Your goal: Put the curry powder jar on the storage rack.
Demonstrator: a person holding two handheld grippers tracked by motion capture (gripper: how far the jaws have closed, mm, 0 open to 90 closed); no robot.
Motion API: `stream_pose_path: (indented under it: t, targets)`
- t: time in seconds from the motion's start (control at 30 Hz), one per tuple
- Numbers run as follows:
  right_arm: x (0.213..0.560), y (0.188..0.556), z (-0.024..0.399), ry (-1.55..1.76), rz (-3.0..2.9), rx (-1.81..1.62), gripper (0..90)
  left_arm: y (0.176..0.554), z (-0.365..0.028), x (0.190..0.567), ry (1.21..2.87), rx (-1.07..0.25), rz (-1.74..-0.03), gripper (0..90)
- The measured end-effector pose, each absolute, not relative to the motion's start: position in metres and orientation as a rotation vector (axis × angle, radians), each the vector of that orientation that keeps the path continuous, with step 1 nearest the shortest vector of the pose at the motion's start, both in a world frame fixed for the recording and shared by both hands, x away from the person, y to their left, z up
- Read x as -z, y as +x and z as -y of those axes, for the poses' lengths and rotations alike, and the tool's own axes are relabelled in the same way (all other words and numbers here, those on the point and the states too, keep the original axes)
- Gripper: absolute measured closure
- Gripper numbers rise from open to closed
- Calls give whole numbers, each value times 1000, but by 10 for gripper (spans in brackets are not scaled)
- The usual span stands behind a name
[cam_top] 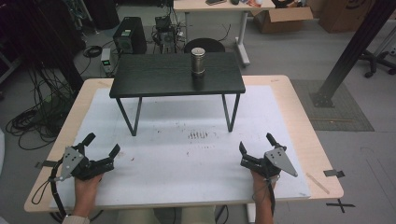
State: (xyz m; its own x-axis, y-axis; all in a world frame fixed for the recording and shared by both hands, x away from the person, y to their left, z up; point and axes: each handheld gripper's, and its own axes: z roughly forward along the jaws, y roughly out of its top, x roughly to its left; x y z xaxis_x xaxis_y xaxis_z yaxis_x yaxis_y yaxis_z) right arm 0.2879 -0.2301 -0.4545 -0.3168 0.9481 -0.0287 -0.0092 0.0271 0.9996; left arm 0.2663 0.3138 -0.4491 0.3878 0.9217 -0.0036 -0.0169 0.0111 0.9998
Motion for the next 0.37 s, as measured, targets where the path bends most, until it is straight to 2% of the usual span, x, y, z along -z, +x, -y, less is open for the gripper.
stream_pose_path:
  t: [0.37]
  targets:
    - [454, 288, 229, 1011, -1458, -1414, 0, 263, -315, 455, 1329, -939, -911, 2]
